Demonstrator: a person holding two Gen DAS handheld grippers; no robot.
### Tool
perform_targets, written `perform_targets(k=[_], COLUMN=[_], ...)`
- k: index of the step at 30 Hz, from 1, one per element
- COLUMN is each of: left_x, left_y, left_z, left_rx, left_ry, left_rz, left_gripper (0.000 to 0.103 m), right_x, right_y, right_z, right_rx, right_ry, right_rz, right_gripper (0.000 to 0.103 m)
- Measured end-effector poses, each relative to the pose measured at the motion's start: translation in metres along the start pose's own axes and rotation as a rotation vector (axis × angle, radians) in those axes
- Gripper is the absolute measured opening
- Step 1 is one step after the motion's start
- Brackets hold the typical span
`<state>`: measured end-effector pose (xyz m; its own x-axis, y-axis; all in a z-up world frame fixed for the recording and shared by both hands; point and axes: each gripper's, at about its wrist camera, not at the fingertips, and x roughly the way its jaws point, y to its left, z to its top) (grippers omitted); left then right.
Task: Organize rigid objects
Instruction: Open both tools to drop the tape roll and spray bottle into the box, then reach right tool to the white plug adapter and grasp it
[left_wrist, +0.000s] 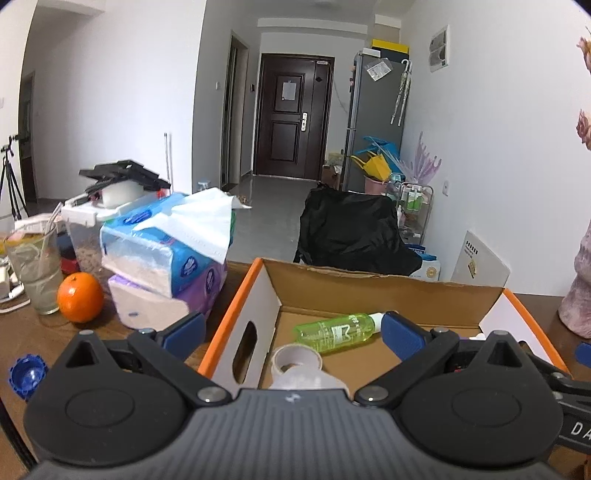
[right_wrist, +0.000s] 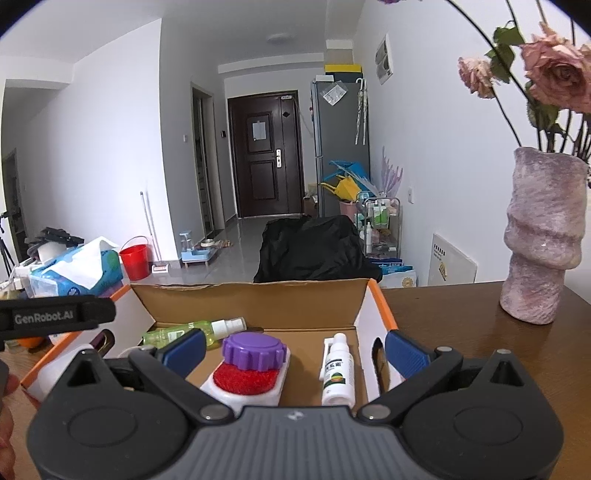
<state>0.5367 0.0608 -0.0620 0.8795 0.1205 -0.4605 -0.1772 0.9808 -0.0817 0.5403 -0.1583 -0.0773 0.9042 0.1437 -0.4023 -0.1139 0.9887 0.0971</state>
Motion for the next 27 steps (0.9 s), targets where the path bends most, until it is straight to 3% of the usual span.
perform_targets(k=[27], left_x=[-0.102], left_y=[0.019], left_z=[-0.055], left_rx=[0.057], left_ry=[-0.045], left_rz=[0.052], left_gripper=[0.103], right_x=[-0.105], right_y=[-0.018], right_z=[-0.045], right_rx=[-0.023], right_ry=[-0.045], right_rz=[-0.069], right_gripper=[0.103])
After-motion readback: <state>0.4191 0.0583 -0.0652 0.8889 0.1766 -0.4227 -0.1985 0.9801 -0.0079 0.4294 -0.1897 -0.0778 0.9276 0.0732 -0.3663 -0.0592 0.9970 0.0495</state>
